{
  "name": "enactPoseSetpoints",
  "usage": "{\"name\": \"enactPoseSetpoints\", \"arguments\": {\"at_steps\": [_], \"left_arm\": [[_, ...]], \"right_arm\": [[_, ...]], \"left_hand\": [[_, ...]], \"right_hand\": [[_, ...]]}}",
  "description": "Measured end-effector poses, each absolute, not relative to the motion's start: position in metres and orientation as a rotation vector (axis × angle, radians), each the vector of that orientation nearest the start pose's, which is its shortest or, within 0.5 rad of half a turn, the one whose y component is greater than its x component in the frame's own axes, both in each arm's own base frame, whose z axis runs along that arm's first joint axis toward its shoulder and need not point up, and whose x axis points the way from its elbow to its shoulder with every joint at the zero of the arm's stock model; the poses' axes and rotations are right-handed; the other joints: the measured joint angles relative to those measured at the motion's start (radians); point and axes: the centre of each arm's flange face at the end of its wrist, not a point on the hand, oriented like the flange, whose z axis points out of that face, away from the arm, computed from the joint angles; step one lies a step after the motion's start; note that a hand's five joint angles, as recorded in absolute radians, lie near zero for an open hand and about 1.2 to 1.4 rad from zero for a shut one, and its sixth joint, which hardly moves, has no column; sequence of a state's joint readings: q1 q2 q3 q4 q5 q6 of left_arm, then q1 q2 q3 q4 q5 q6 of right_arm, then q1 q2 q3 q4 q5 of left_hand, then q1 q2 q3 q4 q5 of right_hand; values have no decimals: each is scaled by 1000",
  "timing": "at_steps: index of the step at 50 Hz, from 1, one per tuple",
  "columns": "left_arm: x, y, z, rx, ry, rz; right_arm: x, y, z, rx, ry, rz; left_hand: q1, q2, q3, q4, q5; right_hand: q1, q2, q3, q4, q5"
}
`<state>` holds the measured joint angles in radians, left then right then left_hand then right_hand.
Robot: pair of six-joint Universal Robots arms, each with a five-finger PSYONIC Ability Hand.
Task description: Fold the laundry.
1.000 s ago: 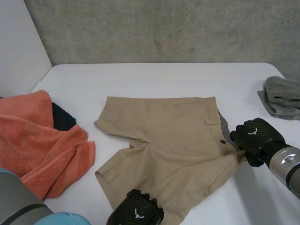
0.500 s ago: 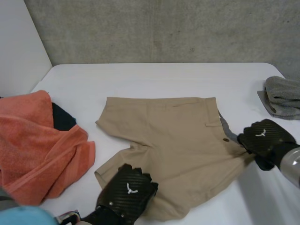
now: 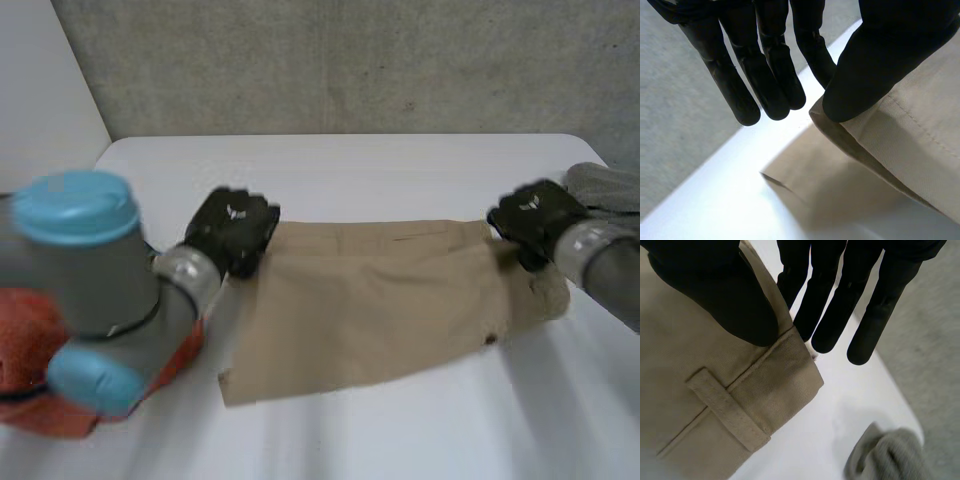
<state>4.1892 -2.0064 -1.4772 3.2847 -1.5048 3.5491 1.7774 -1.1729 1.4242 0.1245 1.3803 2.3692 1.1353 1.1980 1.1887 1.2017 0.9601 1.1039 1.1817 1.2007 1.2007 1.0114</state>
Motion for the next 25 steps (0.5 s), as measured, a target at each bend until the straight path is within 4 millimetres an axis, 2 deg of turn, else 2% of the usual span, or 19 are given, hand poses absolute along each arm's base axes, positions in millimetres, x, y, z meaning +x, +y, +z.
{"name": "enactPoseSetpoints", "arguments": {"at_steps": [2, 3, 6, 9, 14, 15, 19, 22, 25], "left_arm": [[-313, -276, 195, 1187, 2192, -2090], [-320, -293, 190, 1176, 2151, -2118], [-330, -321, 182, 1145, 2073, -2175], [-336, -348, 176, 1097, 1986, -2235], [-342, -380, 166, 1029, 1875, -2309], [-344, -384, 164, 1020, 1856, -2323], [-349, -392, 156, 1004, 1815, -2359], [-351, -394, 155, 981, 1794, -2378], [-350, -391, 159, 953, 1788, -2382]], "right_arm": [[227, -329, 208, -1421, 2300, -1921], [232, -337, 206, -1411, 2287, -1962], [248, -365, 197, -1378, 2233, -2116], [259, -384, 187, -1360, 2174, -2223], [274, -415, 162, -1343, 2030, -2391], [277, -422, 156, -1338, 1997, -2426], [283, -434, 140, -1330, 1930, -2487], [286, -436, 136, -1320, 1910, -2496], [285, -431, 140, -1309, 1930, -2465]], "left_hand": [[0, 0, 0, 0, 0], [0, 0, 0, 0, 0], [0, 0, 0, 0, 0], [0, 0, 0, 0, 0], [0, 0, 0, 0, 0], [-35, -53, -41, -43, -29], [-651, -658, -622, -641, -577], [-933, -964, -947, -968, -895], [-934, -987, -972, -995, -911]], "right_hand": [[0, 0, 0, 0, 1], [0, 0, 0, 0, 1], [0, 0, 0, 0, 1], [0, 0, 0, 0, 1], [-5, -9, -8, -8, -3], [-135, -169, -176, -177, -168], [-749, -802, -778, -776, -789], [-873, -961, -978, -974, -963], [-873, -964, -983, -982, -963]]}}
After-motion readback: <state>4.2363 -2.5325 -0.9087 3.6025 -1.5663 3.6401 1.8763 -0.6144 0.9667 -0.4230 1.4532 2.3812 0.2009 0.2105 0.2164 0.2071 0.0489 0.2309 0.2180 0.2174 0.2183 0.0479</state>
